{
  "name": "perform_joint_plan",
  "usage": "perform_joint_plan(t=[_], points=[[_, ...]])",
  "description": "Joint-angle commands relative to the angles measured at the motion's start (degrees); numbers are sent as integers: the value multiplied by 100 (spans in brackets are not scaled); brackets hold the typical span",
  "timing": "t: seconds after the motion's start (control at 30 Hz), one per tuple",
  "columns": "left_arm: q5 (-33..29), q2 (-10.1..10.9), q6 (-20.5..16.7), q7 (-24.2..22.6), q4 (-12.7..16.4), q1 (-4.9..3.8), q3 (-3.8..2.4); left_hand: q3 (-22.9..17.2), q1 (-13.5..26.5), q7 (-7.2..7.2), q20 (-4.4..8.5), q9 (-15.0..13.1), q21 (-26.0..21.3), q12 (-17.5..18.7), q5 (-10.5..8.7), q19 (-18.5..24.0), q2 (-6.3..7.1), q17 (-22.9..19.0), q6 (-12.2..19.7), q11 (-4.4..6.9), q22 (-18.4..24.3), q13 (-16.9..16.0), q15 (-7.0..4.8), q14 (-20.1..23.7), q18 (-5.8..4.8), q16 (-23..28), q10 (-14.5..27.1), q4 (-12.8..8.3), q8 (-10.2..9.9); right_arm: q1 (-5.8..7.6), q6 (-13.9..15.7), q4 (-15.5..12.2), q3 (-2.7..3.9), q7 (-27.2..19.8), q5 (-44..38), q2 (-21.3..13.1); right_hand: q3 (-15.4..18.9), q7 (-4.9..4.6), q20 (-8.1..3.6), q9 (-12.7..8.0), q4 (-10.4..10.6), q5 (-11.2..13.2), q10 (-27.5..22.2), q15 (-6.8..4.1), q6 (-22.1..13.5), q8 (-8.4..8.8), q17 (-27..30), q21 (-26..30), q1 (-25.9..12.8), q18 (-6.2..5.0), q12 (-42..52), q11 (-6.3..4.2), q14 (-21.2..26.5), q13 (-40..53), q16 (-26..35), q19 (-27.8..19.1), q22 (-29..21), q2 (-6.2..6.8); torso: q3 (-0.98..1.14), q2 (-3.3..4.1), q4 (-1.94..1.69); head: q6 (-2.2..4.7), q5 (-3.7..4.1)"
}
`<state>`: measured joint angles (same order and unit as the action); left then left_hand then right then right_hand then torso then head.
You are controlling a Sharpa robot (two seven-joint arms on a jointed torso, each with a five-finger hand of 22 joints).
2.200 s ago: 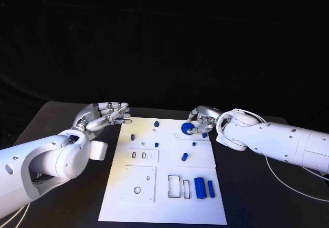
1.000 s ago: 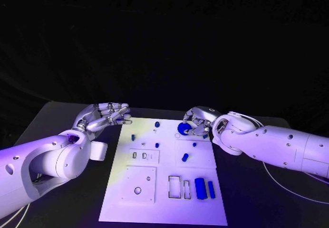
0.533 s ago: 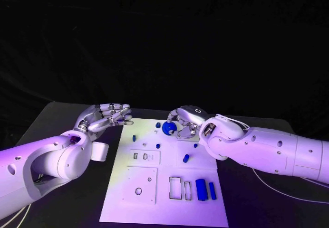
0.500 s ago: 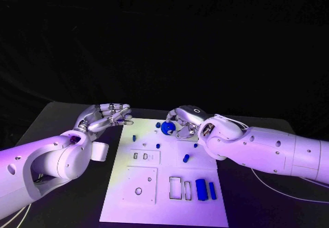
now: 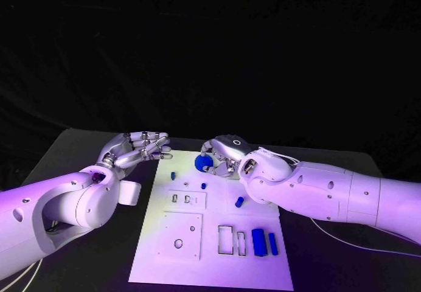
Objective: Assemble the parts on the task board
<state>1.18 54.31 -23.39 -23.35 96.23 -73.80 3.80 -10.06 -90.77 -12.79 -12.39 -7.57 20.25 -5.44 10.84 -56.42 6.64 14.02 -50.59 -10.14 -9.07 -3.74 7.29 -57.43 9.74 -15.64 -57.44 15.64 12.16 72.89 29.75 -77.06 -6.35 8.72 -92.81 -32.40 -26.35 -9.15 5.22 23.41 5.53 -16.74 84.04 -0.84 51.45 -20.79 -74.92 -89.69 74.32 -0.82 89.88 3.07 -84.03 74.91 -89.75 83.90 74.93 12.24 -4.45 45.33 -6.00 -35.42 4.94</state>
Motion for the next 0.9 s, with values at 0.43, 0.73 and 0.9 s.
perform_joint_plan(t=[0.43, 0.73, 0.9], points=[[-13, -32, 69, -61, -8, -11, -6, -26, -5, -6, 8, 5, 29, 35, -17, -15, 41, 5, 26, 7, -9, 6, -8, 34, 56, 17, 33, -2, -38, -104, -206, 206, -17, 154, -211, 233, -46, 202, -31, 26, 15, 49, 596, -39, 245, 7, -1508, -31, -112, 82, 12, -44, -597, 1509, -25, 610, 1507, -7, 11, 1, 22, -45, -46], [-13, -43, 69, -65, -18, -11, -6, -34, -13, -8, 9, 5, 35, 41, -17, -13, 41, 10, 26, 6, -11, 5, -7, 35, 56, 20, 33, -10, -40, -115, -297, 275, -24, 209, -203, 279, -45, 193, -29, 24, 31, 81, 596, -34, 231, 42, -1508, -31, -158, 82, 12, -37, -597, 1509, -25, 610, 1507, 13, 10, -3, 13, -43, -47], [-13, -41, 70, -62, -20, -11, -6, -34, -13, -8, 9, 5, 35, 41, -17, -13, 41, 10, 26, 6, -11, 5, -7, 35, 56, 20, 33, -10, -40, -116, -276, 331, -25, 248, -202, 309, -35, 113, -1, -20, 66, 190, 596, 8, 28, 233, -1508, -31, -247, 82, 12, 26, -597, 1509, -25, 610, 1507, 64, 6, -1, 15, -39, -43]])
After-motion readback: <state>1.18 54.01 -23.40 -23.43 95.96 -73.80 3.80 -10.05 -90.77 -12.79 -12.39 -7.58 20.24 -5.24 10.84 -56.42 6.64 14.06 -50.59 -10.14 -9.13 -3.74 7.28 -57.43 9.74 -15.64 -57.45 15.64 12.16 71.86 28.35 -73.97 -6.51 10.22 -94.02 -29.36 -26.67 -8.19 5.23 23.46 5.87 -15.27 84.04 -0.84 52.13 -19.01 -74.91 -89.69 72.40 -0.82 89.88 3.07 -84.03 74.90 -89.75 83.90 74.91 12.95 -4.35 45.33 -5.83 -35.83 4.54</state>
